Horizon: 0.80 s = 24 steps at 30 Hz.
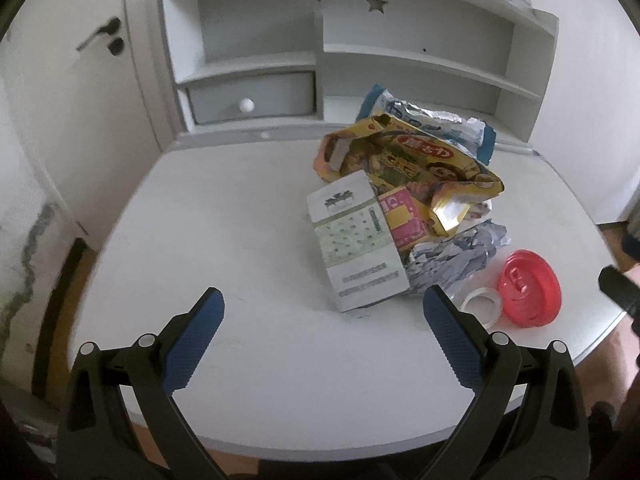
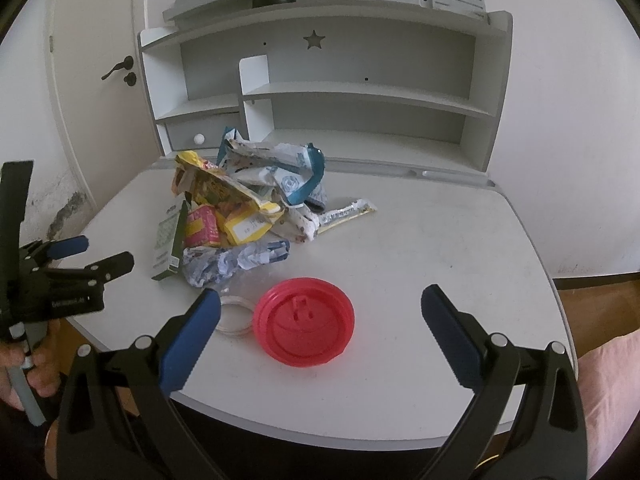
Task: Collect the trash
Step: 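Grasp the white-green cigarette box with the left tool while the right tool grasps the red lid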
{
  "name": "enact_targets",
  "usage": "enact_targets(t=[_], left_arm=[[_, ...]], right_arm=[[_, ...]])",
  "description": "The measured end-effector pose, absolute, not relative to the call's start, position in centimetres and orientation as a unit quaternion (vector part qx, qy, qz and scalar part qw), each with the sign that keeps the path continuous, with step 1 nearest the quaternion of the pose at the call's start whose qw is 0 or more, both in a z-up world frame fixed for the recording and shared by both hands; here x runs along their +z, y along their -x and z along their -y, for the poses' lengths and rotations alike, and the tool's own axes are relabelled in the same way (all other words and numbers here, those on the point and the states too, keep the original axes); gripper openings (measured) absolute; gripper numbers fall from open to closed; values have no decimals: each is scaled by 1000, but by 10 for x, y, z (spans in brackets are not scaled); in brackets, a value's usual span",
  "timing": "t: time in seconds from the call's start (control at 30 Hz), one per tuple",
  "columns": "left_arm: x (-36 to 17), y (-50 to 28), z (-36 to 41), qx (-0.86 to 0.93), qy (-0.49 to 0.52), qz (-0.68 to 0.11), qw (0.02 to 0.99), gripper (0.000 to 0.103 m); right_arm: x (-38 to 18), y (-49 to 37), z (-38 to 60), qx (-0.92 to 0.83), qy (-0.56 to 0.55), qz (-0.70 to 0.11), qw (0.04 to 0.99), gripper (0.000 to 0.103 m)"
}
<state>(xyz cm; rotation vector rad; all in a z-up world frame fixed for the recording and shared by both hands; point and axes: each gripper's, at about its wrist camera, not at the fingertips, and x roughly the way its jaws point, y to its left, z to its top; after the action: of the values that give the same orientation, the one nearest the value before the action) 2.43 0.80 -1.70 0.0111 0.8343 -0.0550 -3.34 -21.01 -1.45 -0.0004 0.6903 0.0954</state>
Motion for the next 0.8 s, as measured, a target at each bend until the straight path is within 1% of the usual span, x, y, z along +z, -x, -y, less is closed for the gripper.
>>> enact_targets(t=[0.23,0.47,0.5,0.53,0.57,0.6,0.8], left_arm=[[-37,-75,-11,-67,43,-450,889,97],[-56,-105,-8,-71,51,-477,875,96],[-57,-105,-9,-72,53,-475,876,92],[-56,-104,-10,-75,57,-473,876,85],[-56,-102,-12,-84,64,-470,876,66],[-55,-102,-12,-84,65,-470,876,59],[-39,-89,-26,-81,58,-444,890,58]], right_arm=[[-27,24,217,50,-4,-355,934,97],[-40,17,217,57,1,-372,927,97],[-42,16,215,59,2,-375,925,97],[-45,14,214,61,4,-377,924,97],[-48,13,212,64,5,-381,922,97],[-51,12,210,66,7,-385,921,97],[-74,0,197,72,26,-413,907,97]])
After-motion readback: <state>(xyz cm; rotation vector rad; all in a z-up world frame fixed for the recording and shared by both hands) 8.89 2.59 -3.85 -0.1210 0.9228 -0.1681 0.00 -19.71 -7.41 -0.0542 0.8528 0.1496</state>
